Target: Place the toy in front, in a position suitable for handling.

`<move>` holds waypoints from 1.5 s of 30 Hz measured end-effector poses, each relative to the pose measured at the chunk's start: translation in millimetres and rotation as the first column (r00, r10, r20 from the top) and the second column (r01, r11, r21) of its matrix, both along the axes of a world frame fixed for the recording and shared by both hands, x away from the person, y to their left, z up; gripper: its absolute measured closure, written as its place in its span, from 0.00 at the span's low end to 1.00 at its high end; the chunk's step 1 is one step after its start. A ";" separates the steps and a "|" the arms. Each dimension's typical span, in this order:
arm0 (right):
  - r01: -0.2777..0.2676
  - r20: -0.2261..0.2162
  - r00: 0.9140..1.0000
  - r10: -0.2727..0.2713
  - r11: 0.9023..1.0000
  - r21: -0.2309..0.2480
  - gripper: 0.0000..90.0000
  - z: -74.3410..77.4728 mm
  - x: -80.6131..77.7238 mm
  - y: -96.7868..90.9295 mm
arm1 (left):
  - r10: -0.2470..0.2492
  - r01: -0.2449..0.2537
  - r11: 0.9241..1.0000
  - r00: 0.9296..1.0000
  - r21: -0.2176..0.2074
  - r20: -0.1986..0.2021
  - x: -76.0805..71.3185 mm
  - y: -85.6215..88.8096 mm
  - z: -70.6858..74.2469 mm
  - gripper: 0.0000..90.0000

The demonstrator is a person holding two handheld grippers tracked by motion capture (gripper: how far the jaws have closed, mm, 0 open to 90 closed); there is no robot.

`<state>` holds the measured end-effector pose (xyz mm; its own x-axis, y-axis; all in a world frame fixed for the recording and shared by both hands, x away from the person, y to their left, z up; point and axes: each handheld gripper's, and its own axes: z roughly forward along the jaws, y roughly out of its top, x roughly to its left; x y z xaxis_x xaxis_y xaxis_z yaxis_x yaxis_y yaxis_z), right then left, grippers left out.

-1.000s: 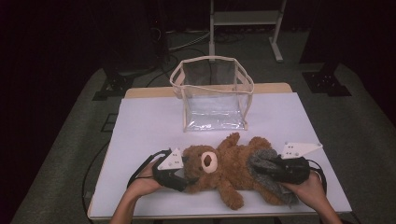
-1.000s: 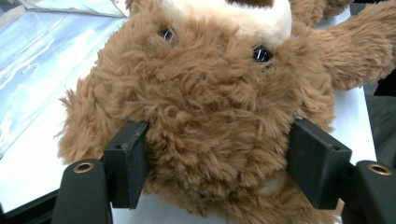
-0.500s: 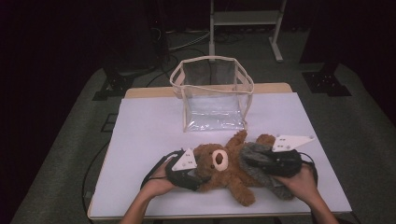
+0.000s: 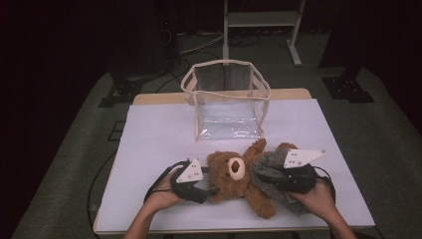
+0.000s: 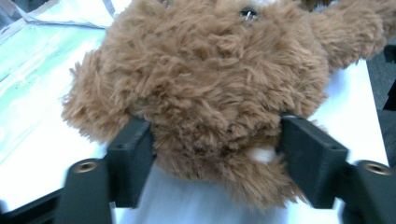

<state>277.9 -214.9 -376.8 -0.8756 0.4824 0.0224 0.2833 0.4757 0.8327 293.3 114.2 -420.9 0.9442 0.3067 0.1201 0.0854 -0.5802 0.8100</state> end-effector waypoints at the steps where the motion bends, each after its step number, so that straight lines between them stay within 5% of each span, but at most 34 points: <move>1: -0.001 0.004 1.000 0.001 1.000 -0.004 0.78 1.7 -0.5 2.0 | -0.004 0.004 1.000 1.000 0.005 0.005 0.3 -1.8 -0.6 0.37; 7: -0.086 0.044 0.995 0.086 0.996 -0.005 0.78 19.8 -5.6 32.8 | 0.003 -0.003 1.000 1.000 -0.017 0.012 2.3 -5.4 2.5 0.39; 11: -0.137 0.078 0.987 0.143 0.988 -0.079 0.78 16.3 -5.9 61.6 | 0.011 -0.011 1.000 1.000 0.007 0.015 2.5 -5.6 0.3 0.39; 19: -0.076 0.058 0.995 0.085 0.987 -0.142 0.78 -6.7 -3.4 45.4 | 0.015 -0.015 1.000 1.000 -0.012 -0.002 5.1 3.5 0.2 0.35; 22: -0.071 0.024 0.997 0.074 0.992 -0.106 0.78 -10.7 -1.1 35.4 | 0.008 -0.009 1.000 1.000 -0.018 -0.010 3.9 5.8 2.9 0.37; 26: -0.071 0.051 0.996 0.079 0.986 -0.150 0.78 -4.8 1.6 43.7 | 0.018 -0.018 1.000 1.000 -0.003 -0.002 4.3 7.0 3.3 0.46; 29: -0.088 0.049 0.994 0.095 0.986 -0.139 0.78 3.0 4.8 51.7 | 0.025 -0.025 1.000 1.000 -0.008 0.000 7.8 4.9 1.0 0.50; 40: -0.168 0.064 0.982 0.178 0.976 -0.136 0.78 7.9 4.4 87.9 | 0.038 -0.038 0.999 0.999 -0.021 0.000 14.2 2.3 1.9 0.50; 45: -0.165 0.058 0.982 0.178 0.970 -0.181 0.78 5.9 4.7 80.5 | 0.045 -0.045 0.999 0.999 -0.030 0.000 13.9 6.6 0.2 0.43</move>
